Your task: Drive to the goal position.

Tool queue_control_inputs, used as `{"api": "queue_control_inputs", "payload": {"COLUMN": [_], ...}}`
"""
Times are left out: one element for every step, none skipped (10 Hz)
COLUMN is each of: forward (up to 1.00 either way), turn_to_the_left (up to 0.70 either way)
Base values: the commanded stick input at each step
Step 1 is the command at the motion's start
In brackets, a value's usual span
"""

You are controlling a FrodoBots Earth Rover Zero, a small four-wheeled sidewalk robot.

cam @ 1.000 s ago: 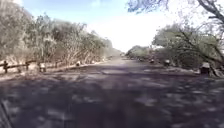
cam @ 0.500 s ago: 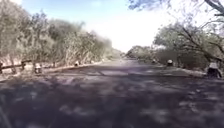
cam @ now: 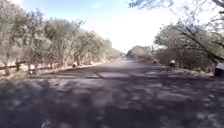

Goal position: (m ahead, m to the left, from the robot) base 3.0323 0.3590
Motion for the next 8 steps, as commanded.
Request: {"api": "queue_control_inputs", "payload": {"forward": [0.7, 0.7, 0.7, 0.7, 0.7, 0.7, 0.7, 0.7], "turn_to_the_left": [0.0, 0.0, 0.0, 0.0, 0.0, 0.0, 0.0, -0.01]}}
